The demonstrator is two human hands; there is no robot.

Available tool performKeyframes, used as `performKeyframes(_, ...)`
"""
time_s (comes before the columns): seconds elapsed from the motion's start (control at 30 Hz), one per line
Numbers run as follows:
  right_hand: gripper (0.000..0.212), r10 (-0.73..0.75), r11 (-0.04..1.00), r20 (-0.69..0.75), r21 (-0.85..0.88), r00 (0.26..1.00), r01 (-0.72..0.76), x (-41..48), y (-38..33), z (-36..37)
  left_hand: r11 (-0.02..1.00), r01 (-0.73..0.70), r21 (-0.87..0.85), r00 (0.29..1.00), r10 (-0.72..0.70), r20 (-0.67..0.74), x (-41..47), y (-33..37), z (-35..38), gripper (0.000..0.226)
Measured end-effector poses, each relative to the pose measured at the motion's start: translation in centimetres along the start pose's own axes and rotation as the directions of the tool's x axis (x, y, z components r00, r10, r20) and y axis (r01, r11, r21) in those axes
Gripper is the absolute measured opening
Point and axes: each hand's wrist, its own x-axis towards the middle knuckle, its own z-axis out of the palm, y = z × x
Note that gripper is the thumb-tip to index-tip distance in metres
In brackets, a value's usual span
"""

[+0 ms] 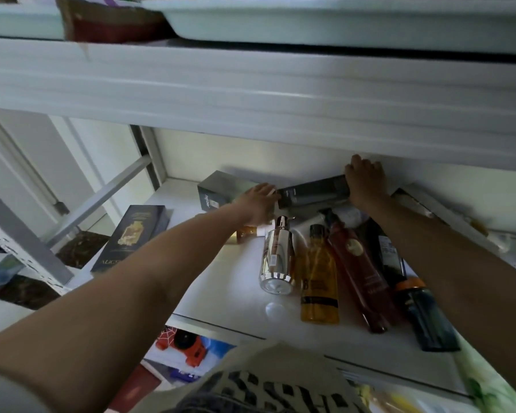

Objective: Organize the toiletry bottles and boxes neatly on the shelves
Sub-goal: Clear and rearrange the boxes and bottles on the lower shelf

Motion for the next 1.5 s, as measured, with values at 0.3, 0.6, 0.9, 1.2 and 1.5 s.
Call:
performKeyframes(0.3, 0.083, -0.010, 0.845, 0.057, 0.535, 0.998, -0.022, -0.6, -1.9, -6.0, 0.901, 0.218, -0.375, 0.966, -0.253, -0.046, -1.1, -0.7, 0.3, 0.088)
performKeyframes(0.6, 0.056, 0.109, 0.344, 0.287, 0.887, 0.952, -0.307, -2.3, -5.7, -13.4, 0.395, 0.127, -0.910, 0.971, -0.235, 0.034, -2.4, -1.8, -0.4, 0.080)
performKeyframes(0.9, 0.033, 0.033, 0.156, 0.290, 0.944, 0.956, -0.292, -1.5, -12.8, -15.4, 0.171, 0.080, -0.982, 0.988, -0.144, 0.056, -8.5, -6.6, -2.2, 0.022)
performKeyframes(1.2, 0.049, 0.077, 0.064, 0.366, 0.926, 0.927, -0.371, -0.2, -23.4, -11.6, -0.117, 0.213, -0.970, 0.923, -0.301, 0.239, -15.2, -14.3, 1.6, 0.025)
performKeyframes(1.5, 0.033, -0.261, 0.004, 0.692, 0.697, 0.672, -0.717, -6.2, -36.0, -8.1, -0.206, 0.336, -0.919, 0.801, -0.452, 0.394, -21.0, -20.3, 4.0, 0.029)
